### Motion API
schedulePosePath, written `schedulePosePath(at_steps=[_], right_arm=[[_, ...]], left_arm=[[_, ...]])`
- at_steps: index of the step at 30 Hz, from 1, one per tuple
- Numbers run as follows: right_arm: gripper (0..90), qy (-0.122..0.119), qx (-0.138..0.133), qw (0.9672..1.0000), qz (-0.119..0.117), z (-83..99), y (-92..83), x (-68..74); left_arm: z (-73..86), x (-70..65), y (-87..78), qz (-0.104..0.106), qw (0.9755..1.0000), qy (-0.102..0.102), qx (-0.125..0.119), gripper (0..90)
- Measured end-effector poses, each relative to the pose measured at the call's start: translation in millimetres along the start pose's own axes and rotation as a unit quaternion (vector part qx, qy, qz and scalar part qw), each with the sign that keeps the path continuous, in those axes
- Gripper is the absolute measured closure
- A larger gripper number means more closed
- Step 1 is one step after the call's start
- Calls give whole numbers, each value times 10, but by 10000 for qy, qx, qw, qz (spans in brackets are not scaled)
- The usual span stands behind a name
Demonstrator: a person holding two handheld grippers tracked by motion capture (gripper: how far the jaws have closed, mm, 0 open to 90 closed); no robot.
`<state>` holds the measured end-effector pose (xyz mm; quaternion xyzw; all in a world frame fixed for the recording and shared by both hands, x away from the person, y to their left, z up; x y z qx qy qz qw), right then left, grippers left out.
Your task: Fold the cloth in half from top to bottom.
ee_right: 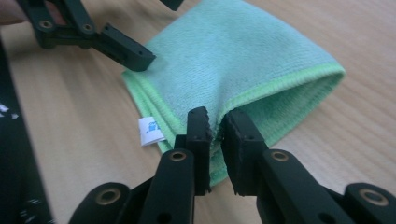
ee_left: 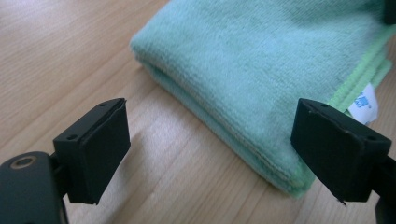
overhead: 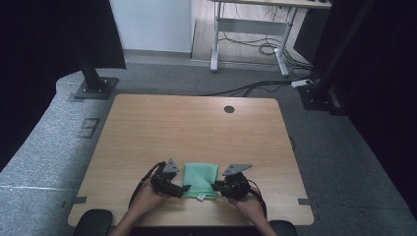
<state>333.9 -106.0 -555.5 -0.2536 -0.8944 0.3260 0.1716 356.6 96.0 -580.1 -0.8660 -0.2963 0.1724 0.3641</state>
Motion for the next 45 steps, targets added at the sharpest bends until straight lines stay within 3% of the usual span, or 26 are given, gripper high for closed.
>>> schedulePosePath(at_steps=[7, 11, 15, 20, 22, 25, 28, 31, 35, 39, 43, 45], right_arm=[[751, 23, 275, 9996, 38, 169, 80, 27], [736, 54, 315, 9994, 95, 214, 108, 18], [717, -6, 363, 9992, 169, 219, 125, 23], [679, 76, 381, 9991, 176, 230, 127, -4], [671, 141, 382, 9990, 158, 234, 127, -10], [666, 151, 369, 9991, 153, 238, 128, -20], [663, 154, 377, 9990, 156, 240, 126, -20], [645, 157, 390, 9989, 186, 244, 123, -21], [614, 170, 389, 9989, 216, 246, 122, -34], [567, 157, 376, 9987, 319, 250, 123, -42], [485, 131, 368, 9979, 520, 254, 124, -54], [439, 157, 356, 9974, 600, 257, 126, -60]], left_arm=[[51, 2, 8, 10, 9999, -66, 95, 117], [-27, 8, -32, 95, 9999, -93, -28, 110], [-228, 95, -74, -92, 9996, -109, -237, 110], [-422, 381, 41, -486, 9973, -455, -316, 116], [-446, 494, 135, -693, 9959, -544, -219, 117], [-401, 539, 245, -769, 9957, -515, 11, 114], [-341, 522, 318, -742, 9959, -501, 90, 111], [-350, 482, 265, -809, 9956, -472, 38, 111], [-335, 252, 104, -541, 9983, -233, -13, 98], [-111, 66, 59, -411, 9990, -56, 190, 73], [60, 28, 37, -325, 9988, -334, 118, 64], [79, 36, 34, -378, 9987, -342, 95, 55]])
Point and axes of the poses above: each handheld gripper's, and its own axes: y roughly forward along the jaws, z roughly out of its underside, x roughly to its left, the point moved 6 cm from there along y, roughly forward along the jaws, and after that the axes turned 2 degrees about -y, right-handed, at the moved point
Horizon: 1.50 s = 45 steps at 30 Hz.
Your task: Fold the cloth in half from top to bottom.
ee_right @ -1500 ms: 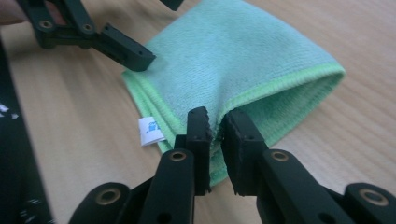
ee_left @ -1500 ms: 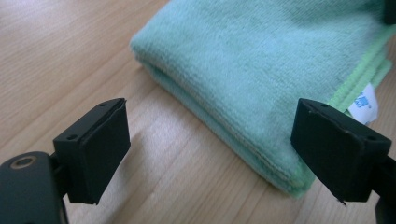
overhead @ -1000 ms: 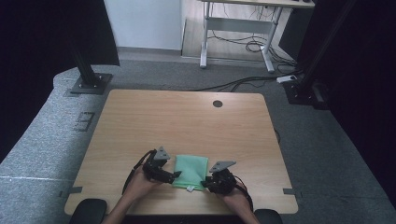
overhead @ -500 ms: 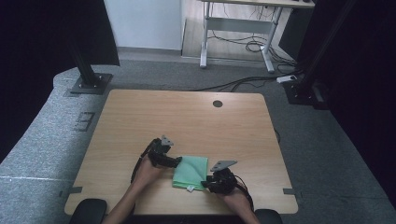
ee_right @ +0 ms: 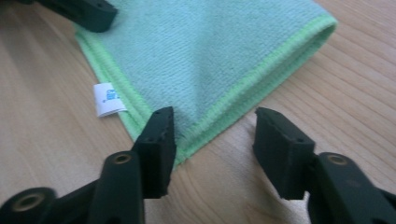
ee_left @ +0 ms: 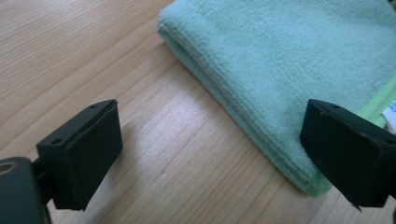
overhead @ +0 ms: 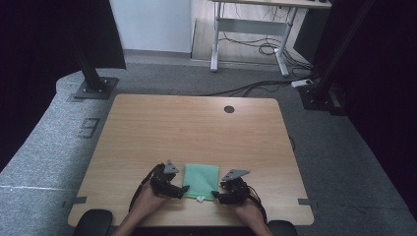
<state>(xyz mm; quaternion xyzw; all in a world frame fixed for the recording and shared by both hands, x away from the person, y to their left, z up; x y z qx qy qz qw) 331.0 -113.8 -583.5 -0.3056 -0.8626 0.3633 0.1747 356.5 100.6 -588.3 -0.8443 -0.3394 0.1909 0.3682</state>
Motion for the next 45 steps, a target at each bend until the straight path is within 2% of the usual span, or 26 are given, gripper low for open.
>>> schedulePosePath(at_steps=[4, 11, 23, 35, 45], right_arm=[[403, -37, -16, 9998, 194, 9, 2, -15], [403, -196, -43, 9990, 405, -16, 21, -62], [373, 19, -169, 9989, 432, -131, 137, -275], [293, 214, -240, 9973, 666, -261, 256, -498], [289, 313, -281, 9961, 770, -354, 331, -643]], left_arm=[[26, 4, 34, -52, 9999, -8, -109, 28], [11, 26, 57, -141, 9998, 13, -111, 0], [-116, 209, 153, -272, 9994, -200, -94, 0], [-272, 406, 271, -405, 9984, -372, -112, 0], [-386, 540, 358, -499, 9975, -478, -129, 0]])
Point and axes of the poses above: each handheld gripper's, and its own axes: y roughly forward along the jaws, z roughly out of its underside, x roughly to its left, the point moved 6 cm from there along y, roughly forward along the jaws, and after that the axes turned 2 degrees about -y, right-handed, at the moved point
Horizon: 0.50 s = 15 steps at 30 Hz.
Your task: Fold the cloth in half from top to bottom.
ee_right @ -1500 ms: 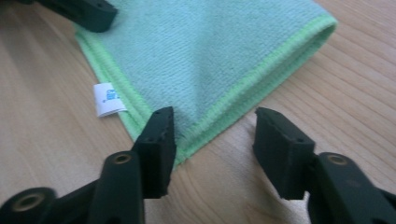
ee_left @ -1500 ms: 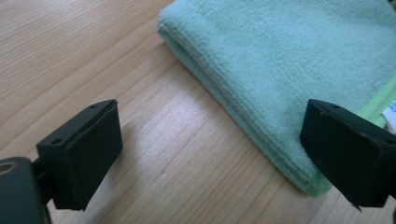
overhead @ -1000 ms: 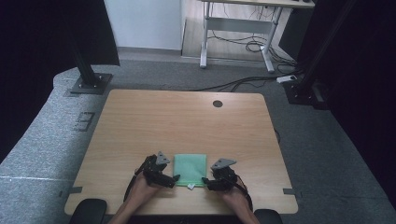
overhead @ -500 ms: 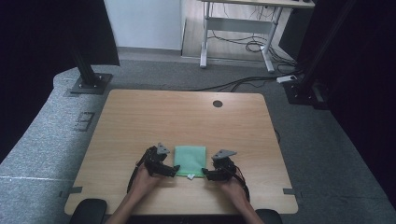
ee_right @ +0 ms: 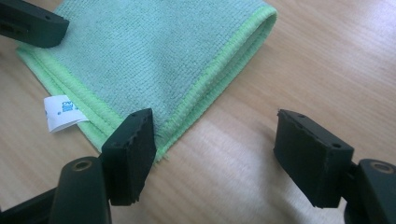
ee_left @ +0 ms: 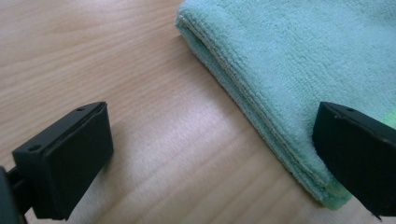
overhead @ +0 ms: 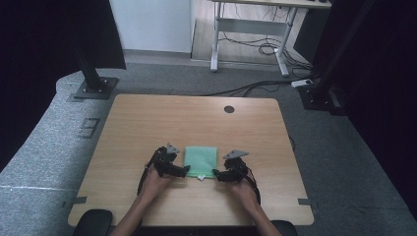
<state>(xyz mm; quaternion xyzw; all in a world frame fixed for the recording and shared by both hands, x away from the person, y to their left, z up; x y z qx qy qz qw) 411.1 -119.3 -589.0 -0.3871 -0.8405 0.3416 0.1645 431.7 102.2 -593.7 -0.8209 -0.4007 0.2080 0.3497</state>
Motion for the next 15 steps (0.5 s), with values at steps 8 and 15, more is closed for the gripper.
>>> schedulePosePath(at_steps=[8, 15], right_arm=[[290, 55, -30, 10000, 77, -80, 79, -86], [291, 118, -44, 9999, 109, -147, 149, -156]], left_arm=[[-76, 77, 61, -77, 9999, -86, 1, 0], [-155, 162, 126, -138, 9998, -170, -14, 0]])
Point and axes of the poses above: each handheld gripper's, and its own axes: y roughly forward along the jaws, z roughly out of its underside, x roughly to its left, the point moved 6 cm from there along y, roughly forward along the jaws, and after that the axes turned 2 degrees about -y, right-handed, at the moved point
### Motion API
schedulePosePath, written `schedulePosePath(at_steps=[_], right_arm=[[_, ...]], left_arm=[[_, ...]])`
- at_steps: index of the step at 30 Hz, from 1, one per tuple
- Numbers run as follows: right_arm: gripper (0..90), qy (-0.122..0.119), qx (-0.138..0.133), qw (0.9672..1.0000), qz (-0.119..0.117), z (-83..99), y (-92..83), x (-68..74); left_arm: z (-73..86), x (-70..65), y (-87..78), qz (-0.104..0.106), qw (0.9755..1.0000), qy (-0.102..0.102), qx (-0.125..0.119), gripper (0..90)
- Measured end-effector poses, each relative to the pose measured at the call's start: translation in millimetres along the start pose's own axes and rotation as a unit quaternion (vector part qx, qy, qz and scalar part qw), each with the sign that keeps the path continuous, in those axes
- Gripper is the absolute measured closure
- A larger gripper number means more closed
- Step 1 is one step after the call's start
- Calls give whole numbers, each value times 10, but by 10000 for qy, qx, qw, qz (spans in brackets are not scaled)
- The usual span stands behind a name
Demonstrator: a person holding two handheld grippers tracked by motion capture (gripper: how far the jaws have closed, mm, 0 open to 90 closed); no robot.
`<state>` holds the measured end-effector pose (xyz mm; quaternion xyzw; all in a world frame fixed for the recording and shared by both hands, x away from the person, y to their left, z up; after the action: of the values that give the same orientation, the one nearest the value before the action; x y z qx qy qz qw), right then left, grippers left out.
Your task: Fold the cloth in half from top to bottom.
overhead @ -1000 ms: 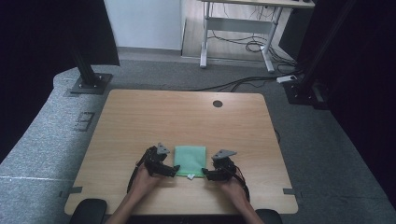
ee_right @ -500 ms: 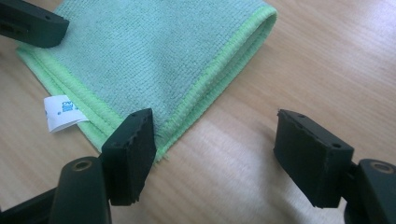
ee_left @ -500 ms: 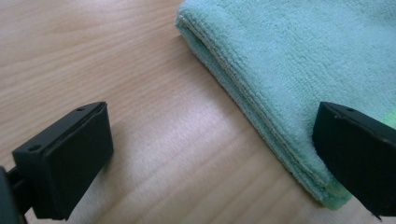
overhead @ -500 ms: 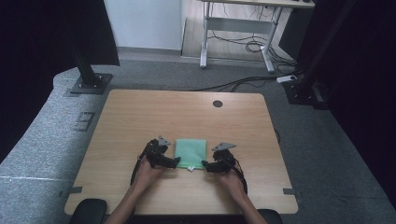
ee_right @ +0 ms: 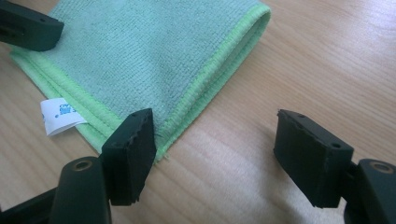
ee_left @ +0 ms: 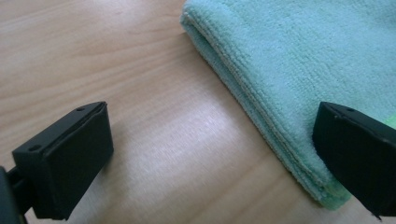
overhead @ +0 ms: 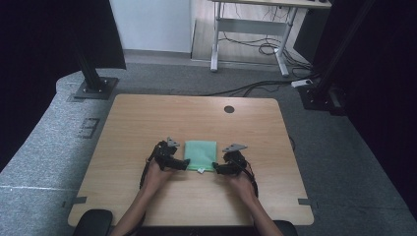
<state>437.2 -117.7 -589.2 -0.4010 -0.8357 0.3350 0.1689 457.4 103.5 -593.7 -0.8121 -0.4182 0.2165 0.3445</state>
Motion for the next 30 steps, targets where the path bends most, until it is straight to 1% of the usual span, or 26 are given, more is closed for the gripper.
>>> schedulePosePath(at_steps=[2, 10, 15, 17, 23, 25, 28, 30], right_arm=[[290, 20, -12, 10000, -6, -17, 19, -18], [290, 58, -86, 9999, 67, -65, 76, -81], [287, 71, -150, 9999, 49, -69, 90, -97], [283, 80, -184, 9998, 80, -63, 88, -99], [245, 140, -231, 9996, 117, -56, 91, -108], [224, 214, -268, 9993, 129, -48, 91, -106], [189, 294, -314, 9989, 161, -39, 89, -116], [178, 322, -336, 9988, 148, -40, 84, -122]], left_arm=[[-33, 27, 26, -20, 10000, -35, 0, 0], [-105, 86, 87, -50, 10000, -42, -9, 0], [-113, 91, 93, -49, 10000, -58, -9, 0], [-112, 91, 92, -42, 10000, -57, -7, 0], [-109, 91, 84, -5, 10000, -80, -22, 0], [-107, 91, 79, 6, 9999, -101, -34, 0], [-103, 100, 67, 58, 9999, -144, -71, 0], [-98, 110, 55, 141, 9996, -215, -109, 0]])
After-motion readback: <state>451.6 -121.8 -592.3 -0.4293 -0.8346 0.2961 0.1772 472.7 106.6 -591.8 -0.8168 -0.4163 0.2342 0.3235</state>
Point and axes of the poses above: each handheld gripper's, and its own axes: y roughly forward along the jaws, z roughly out of its underside, x roughly to its left, the point moved 6 cm from there along y, roughly forward along the jaws, and after that the axes turned 2 degrees about -y, right-handed, at the moved point
